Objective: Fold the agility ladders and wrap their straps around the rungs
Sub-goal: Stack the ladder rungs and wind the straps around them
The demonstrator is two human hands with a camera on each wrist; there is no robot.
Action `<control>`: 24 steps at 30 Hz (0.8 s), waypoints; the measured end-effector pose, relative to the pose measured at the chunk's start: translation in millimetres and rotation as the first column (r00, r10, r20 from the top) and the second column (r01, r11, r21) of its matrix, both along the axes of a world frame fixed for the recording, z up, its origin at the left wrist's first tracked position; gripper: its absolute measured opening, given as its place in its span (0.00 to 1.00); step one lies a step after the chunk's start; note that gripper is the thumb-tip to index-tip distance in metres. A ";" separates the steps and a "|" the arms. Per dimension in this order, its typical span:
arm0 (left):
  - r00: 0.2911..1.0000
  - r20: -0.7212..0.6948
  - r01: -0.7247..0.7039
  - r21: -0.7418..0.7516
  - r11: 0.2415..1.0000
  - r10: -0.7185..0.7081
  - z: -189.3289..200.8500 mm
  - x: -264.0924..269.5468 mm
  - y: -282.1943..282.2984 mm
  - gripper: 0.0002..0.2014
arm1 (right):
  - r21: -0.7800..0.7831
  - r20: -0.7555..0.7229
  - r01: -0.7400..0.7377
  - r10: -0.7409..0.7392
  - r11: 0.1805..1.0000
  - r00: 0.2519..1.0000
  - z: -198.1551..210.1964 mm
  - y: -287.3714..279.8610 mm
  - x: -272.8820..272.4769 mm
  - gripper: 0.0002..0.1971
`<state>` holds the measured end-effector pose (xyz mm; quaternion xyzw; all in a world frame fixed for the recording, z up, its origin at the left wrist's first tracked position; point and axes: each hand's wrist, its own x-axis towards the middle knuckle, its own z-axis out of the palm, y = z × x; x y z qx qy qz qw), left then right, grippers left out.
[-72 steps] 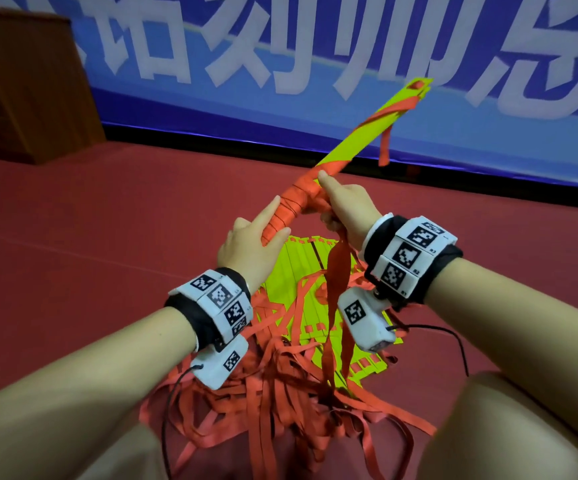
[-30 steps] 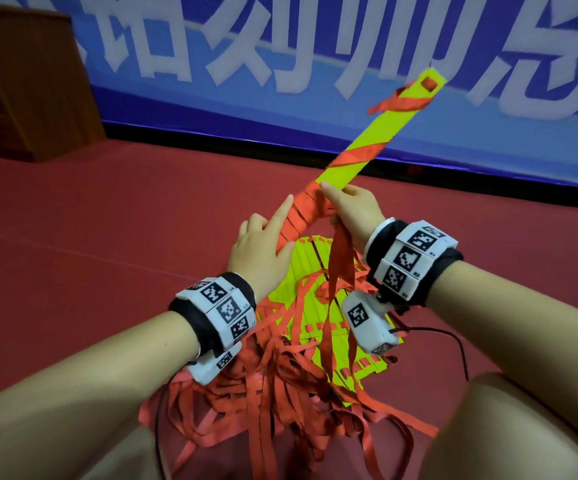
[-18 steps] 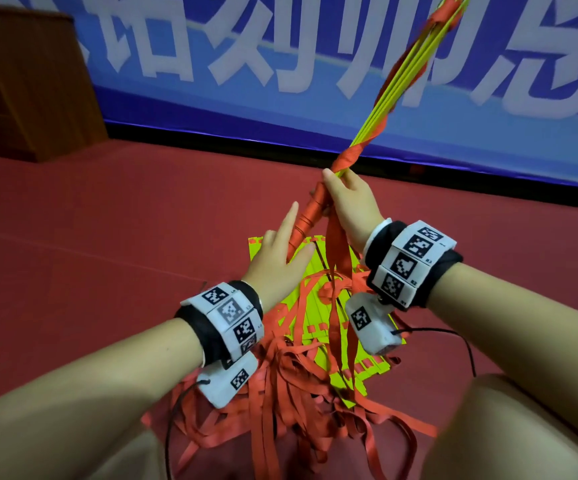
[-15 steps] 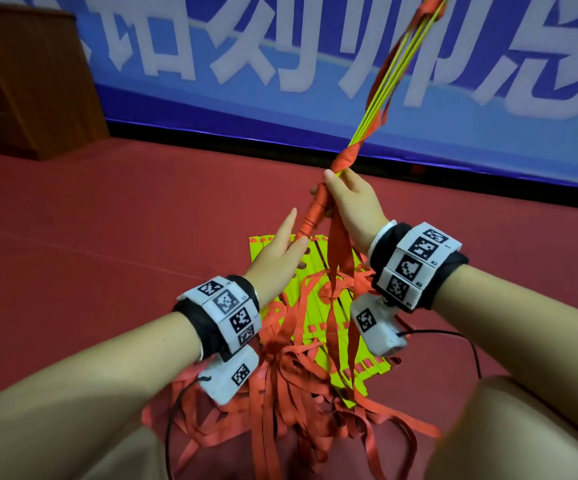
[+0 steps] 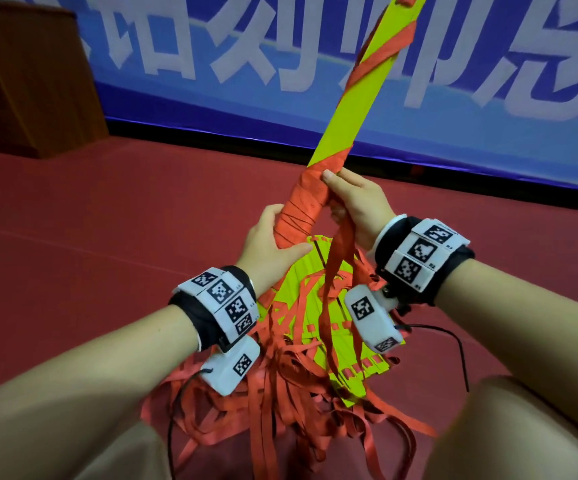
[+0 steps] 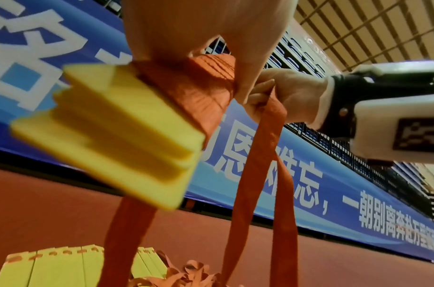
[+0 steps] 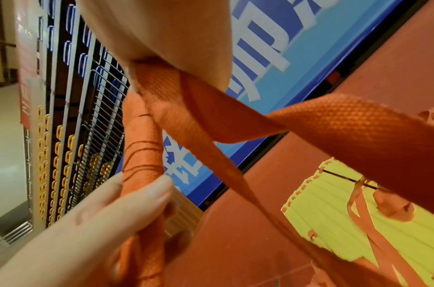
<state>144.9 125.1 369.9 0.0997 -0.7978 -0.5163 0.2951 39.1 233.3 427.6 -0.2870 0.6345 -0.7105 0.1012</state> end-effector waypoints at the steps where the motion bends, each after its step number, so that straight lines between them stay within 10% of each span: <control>1: 1.000 -0.002 -0.011 -0.027 1.000 0.011 0.8 -0.2 -0.6 0.28 | 0.009 0.003 -0.006 0.006 1.000 1.000 1.1 -0.2 0.2 0.09; 13: 0.973 -0.007 0.208 0.476 0.855 -0.232 21.6 5.5 -11.4 0.29 | 0.151 -0.119 -0.062 0.081 0.987 0.990 -5.8 3.0 7.0 0.13; 24: 0.960 -0.221 0.232 0.297 0.926 -0.170 17.0 7.1 -17.3 0.34 | 0.183 -0.183 -0.086 0.120 0.979 0.976 0.4 -14.1 27.0 0.16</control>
